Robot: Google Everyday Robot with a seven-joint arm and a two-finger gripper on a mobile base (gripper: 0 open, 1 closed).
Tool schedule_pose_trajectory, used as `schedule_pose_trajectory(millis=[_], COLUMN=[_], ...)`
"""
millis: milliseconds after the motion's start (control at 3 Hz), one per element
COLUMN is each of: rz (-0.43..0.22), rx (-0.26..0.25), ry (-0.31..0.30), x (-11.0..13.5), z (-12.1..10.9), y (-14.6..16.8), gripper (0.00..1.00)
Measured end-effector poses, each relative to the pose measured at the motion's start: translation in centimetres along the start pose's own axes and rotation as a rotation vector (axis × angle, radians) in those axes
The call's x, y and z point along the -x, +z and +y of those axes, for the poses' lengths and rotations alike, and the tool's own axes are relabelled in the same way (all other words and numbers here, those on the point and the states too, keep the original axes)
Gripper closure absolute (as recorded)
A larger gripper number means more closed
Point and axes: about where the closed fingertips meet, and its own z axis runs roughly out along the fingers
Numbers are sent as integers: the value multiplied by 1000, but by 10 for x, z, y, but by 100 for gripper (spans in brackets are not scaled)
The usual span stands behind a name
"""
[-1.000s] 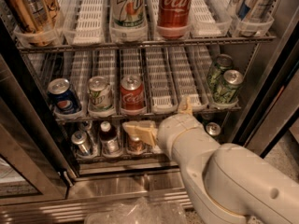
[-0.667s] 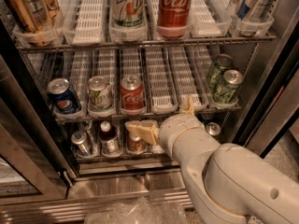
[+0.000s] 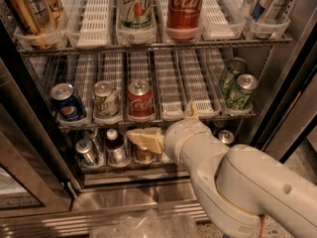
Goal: Pick coke can from middle shelf of fridge
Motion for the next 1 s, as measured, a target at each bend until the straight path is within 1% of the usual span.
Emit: schedule_pose_trajectory(millis=[333, 667, 1000], rz=[5, 4, -9], rx=[35, 33, -5], ry=[28, 27, -32], x=[-3, -3, 17], z=[7, 6, 10], y=[4, 4, 29], gripper=[0, 0, 0])
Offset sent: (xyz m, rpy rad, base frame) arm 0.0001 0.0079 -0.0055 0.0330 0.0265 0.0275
